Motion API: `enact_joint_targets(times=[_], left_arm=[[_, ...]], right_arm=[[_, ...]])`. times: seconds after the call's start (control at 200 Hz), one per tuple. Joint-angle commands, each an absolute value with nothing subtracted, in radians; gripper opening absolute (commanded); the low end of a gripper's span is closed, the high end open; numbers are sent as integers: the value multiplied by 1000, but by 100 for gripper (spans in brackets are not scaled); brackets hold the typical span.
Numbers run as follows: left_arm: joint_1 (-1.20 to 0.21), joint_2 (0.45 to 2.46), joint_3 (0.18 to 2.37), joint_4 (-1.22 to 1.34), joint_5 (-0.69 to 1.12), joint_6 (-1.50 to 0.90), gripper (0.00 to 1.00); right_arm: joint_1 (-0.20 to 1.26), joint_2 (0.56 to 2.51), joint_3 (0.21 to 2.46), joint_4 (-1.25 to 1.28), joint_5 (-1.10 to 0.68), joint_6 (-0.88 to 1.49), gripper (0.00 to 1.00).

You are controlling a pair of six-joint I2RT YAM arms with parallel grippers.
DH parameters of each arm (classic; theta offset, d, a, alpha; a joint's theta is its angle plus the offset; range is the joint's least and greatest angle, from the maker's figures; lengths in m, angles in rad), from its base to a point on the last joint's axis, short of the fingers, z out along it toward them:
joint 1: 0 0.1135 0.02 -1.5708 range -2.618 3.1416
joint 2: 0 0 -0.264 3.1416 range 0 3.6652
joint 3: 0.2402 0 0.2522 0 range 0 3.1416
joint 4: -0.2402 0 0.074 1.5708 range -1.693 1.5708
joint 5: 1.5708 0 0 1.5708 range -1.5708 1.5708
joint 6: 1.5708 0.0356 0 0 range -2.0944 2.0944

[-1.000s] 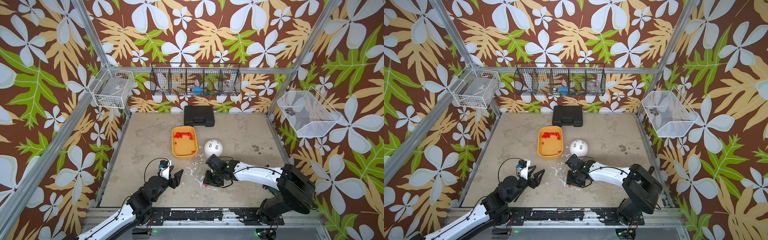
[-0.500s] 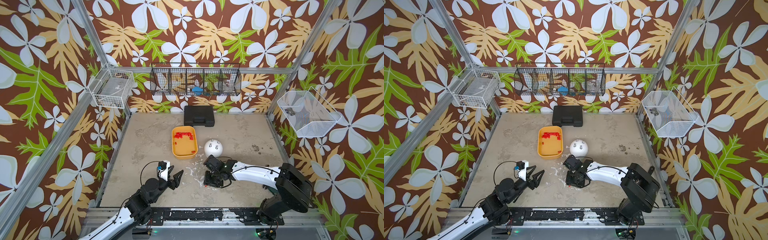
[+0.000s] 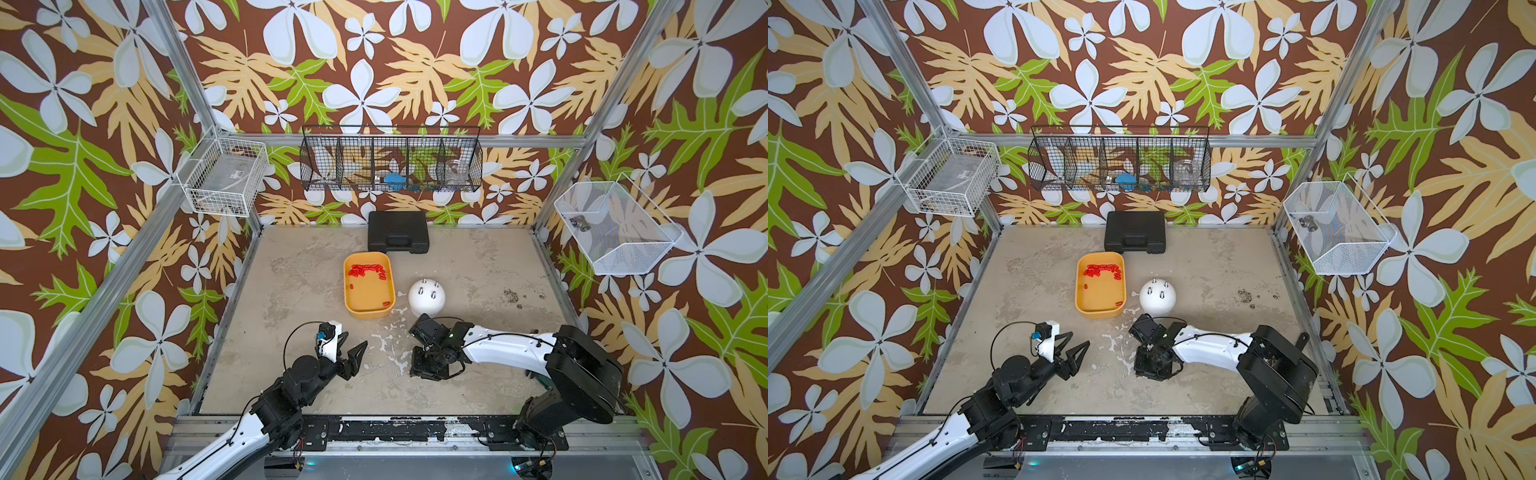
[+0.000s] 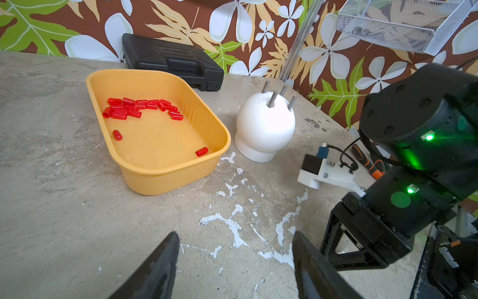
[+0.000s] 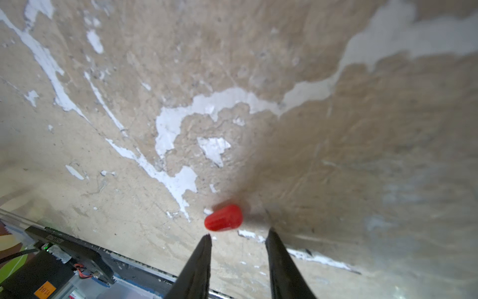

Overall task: Cover the protruding screws with screw protection sleeves
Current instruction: Pick up the screw protection sleeve from the center of the board.

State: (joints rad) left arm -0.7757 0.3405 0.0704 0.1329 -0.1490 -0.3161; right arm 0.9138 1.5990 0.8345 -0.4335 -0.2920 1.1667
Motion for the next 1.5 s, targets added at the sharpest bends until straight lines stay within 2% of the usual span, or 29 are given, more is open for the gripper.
enact_joint_targets(times=[0.0,0.385,0.706,1.106,1.491], left_arm=[[-775,343,77,151,-138,-307,70],[-775,363,78,162,-124,-304,70],[-776,399,84,173,-115,-299,70],[-776,416,86,179,-113,-298,70],[-775,426,87,186,-106,-297,70]], right_arm=[[913,1617,837,-407,-290,1169,38],[913,1682,893,-433,-190,1125,37],[914,1702,963,-527,-86,1024,39],[939,1776,1025,-510,-148,962,36],[959,1805,1062,-497,-170,959,23]])
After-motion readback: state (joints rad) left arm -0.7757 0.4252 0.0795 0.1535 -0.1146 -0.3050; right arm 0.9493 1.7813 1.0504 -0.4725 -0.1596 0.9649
